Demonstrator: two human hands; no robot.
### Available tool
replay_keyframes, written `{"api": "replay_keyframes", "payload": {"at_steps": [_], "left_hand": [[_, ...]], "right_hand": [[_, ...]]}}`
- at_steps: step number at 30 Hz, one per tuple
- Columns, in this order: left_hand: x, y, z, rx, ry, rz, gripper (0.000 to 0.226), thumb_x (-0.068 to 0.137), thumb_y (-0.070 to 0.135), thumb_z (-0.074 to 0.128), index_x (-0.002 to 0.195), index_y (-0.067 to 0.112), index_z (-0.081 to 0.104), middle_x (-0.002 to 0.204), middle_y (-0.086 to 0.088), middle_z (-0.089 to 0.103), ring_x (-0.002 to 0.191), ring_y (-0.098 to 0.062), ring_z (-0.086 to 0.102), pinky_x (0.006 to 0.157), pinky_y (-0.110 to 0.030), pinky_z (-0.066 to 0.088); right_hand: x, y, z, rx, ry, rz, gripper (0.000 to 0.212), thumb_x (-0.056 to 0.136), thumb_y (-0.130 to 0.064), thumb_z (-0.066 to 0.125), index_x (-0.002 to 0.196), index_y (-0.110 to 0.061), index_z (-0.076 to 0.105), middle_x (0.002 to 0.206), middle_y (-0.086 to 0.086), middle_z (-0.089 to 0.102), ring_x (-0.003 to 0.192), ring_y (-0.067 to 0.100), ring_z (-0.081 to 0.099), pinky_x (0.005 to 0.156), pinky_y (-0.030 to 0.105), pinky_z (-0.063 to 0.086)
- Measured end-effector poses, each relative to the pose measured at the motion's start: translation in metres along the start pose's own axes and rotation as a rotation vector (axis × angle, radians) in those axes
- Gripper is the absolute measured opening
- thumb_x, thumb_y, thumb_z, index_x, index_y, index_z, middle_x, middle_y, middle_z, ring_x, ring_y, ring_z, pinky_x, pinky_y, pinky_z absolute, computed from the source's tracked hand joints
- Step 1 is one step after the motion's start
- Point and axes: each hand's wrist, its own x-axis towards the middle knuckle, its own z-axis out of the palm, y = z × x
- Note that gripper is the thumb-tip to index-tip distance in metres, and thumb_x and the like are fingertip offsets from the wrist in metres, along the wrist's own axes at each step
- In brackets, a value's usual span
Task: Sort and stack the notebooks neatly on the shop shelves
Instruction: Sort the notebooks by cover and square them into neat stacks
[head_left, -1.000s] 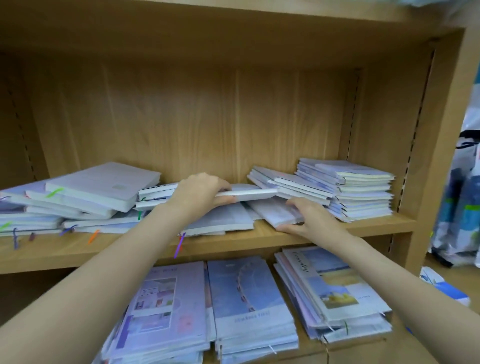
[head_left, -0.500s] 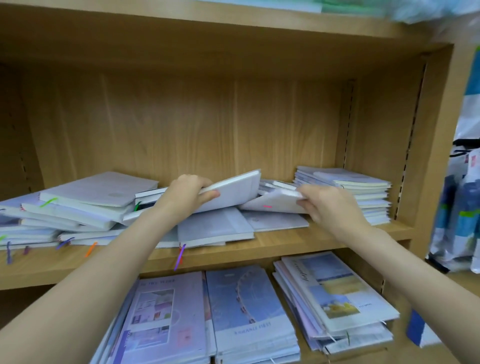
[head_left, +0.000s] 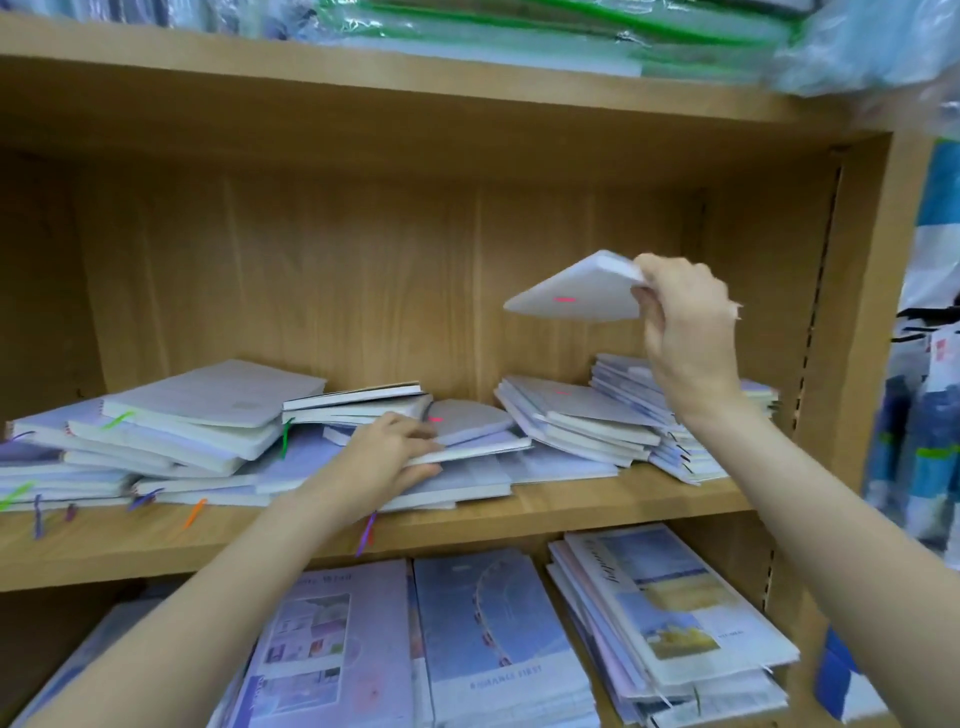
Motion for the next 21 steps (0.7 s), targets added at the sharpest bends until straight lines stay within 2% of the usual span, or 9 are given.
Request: {"api": "replay_keyframes", "payload": {"at_steps": [2,4,5,8,9,11,15,18,21], "left_hand": [[-0.007,0.000,0.005,-0.020,-0.014,0.033,0.081,0.073,0.068,0.022,0.121,0.016,0.062,0.132,-0.005,0.053,0.120,-0.024,0.046,0.103,-0.036,0.036],[-0.011,-0.001,-0.002,-0.100,-0.045,0.018,0.093,0.065,0.081,0.026,0.125,0.018,0.059,0.137,-0.002,0.046,0.126,-0.018,0.041,0.107,-0.017,0.023],[-0.015,-0.003,-0.007,-0.137,-0.044,0.001,0.100,0.059,0.088,0.028,0.127,0.020,0.057,0.136,0.002,0.045,0.126,-0.014,0.038,0.102,-0.009,0.017],[-0.037,-0.012,-0.020,-0.187,0.054,-0.045,0.109,0.047,0.094,0.037,0.129,0.025,0.053,0.129,0.012,0.043,0.122,-0.006,0.036,0.100,-0.011,0.019],[-0.049,-0.019,-0.020,-0.187,0.085,-0.083,0.107,0.045,0.090,0.045,0.130,0.025,0.051,0.129,0.012,0.044,0.122,-0.008,0.038,0.101,-0.015,0.022],[-0.073,-0.030,-0.018,-0.184,0.127,-0.187,0.097,0.048,0.074,0.056,0.130,0.022,0.050,0.130,0.006,0.048,0.123,-0.014,0.042,0.101,-0.019,0.026],[-0.097,-0.042,-0.009,-0.190,0.185,-0.342,0.069,0.065,0.037,0.082,0.123,0.013,0.055,0.127,0.000,0.054,0.119,-0.017,0.047,0.095,-0.013,0.026],[-0.100,-0.048,-0.009,-0.243,0.271,-0.397,0.053,0.071,0.021,0.080,0.118,0.010,0.059,0.120,0.000,0.057,0.112,-0.016,0.051,0.089,-0.011,0.029],[-0.105,-0.055,-0.012,-0.297,0.402,-0.508,0.032,0.076,-0.002,0.069,0.107,0.007,0.066,0.104,-0.005,0.066,0.096,-0.017,0.059,0.076,-0.005,0.033]], "right_hand": [[-0.030,0.012,0.031,-0.037,-0.321,-0.037,0.022,0.078,0.011,0.055,0.093,-0.005,0.062,0.074,0.014,0.058,0.071,0.035,0.057,0.064,0.035,0.036],[-0.064,0.017,0.050,-0.078,-0.695,-0.002,0.027,0.078,0.011,0.052,0.097,-0.005,0.062,0.079,0.014,0.059,0.084,0.039,0.061,0.068,0.036,0.039],[-0.079,0.017,0.052,-0.064,-0.764,-0.001,0.027,0.078,0.008,0.052,0.101,-0.002,0.062,0.086,0.017,0.062,0.090,0.041,0.061,0.073,0.040,0.042],[-0.092,0.001,0.045,0.084,-0.729,0.077,0.033,0.084,-0.014,0.054,0.111,0.004,0.061,0.106,0.022,0.064,0.105,0.041,0.058,0.091,0.046,0.042],[-0.089,-0.011,0.042,0.142,-0.707,0.058,0.041,0.087,-0.024,0.055,0.117,0.003,0.059,0.116,0.021,0.061,0.113,0.038,0.054,0.097,0.043,0.039],[-0.082,-0.040,0.039,0.281,-0.792,0.039,0.050,0.089,-0.037,0.058,0.127,-0.004,0.053,0.131,0.012,0.054,0.125,0.026,0.046,0.104,0.032,0.032],[-0.089,-0.096,0.053,0.342,-1.004,-0.070,0.059,0.082,-0.045,0.065,0.131,-0.014,0.049,0.134,0.000,0.052,0.126,0.016,0.045,0.100,0.020,0.028],[-0.095,-0.109,0.062,0.284,-1.005,-0.063,0.055,0.087,-0.042,0.060,0.133,-0.014,0.048,0.137,0.000,0.051,0.126,0.015,0.044,0.099,0.020,0.028],[-0.094,-0.109,0.063,0.221,-0.976,-0.072,0.044,0.090,-0.041,0.055,0.124,-0.014,0.055,0.126,0.004,0.060,0.118,0.021,0.052,0.093,0.028,0.037]]}}
